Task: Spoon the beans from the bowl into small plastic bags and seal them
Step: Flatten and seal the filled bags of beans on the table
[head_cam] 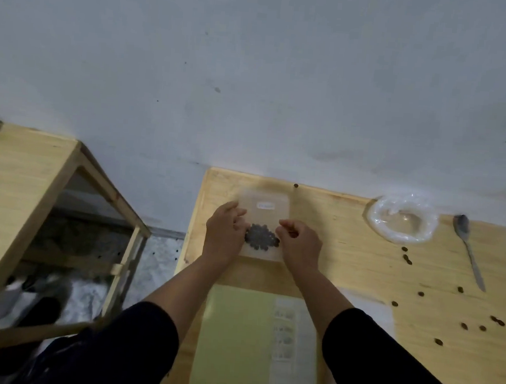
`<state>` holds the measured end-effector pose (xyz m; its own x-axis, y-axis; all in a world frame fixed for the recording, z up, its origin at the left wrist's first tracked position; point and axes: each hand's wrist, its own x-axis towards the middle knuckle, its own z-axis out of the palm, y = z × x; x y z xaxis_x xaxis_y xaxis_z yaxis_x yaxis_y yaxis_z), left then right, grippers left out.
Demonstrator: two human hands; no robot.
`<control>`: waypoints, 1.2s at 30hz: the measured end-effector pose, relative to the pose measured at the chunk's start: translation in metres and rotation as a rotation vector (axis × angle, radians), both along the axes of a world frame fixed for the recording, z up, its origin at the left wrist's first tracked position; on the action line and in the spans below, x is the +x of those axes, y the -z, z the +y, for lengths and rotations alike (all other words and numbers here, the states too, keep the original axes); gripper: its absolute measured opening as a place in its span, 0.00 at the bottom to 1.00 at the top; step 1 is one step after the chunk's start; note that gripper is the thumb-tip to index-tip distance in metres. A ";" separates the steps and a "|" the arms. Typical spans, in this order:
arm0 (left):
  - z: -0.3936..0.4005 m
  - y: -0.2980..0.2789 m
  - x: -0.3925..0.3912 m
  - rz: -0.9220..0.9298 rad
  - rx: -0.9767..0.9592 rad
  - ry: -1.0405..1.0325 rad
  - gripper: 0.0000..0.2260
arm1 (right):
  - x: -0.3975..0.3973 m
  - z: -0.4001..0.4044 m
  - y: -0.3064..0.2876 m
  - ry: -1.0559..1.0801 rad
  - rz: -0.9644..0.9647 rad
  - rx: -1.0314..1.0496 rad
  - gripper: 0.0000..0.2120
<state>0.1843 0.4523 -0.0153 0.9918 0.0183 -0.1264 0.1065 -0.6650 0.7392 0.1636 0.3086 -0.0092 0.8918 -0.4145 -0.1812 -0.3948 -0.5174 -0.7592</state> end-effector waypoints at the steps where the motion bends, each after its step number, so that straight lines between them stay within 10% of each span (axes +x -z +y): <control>1: -0.002 0.005 0.002 -0.009 0.019 0.027 0.13 | 0.004 -0.002 0.007 -0.034 0.013 -0.058 0.08; 18: -0.012 0.050 -0.004 -0.063 0.657 0.495 0.23 | -0.014 0.001 0.033 -0.650 0.208 -0.701 0.25; 36: -0.069 -0.022 -0.112 -0.302 0.509 0.725 0.24 | -0.150 -0.070 -0.032 -0.219 0.215 -0.730 0.27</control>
<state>0.0720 0.3833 0.0066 0.7720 -0.6356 -0.0082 -0.6104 -0.7448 0.2694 0.0136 0.2385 0.0223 0.9432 -0.3139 -0.1088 -0.3258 -0.9382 -0.1170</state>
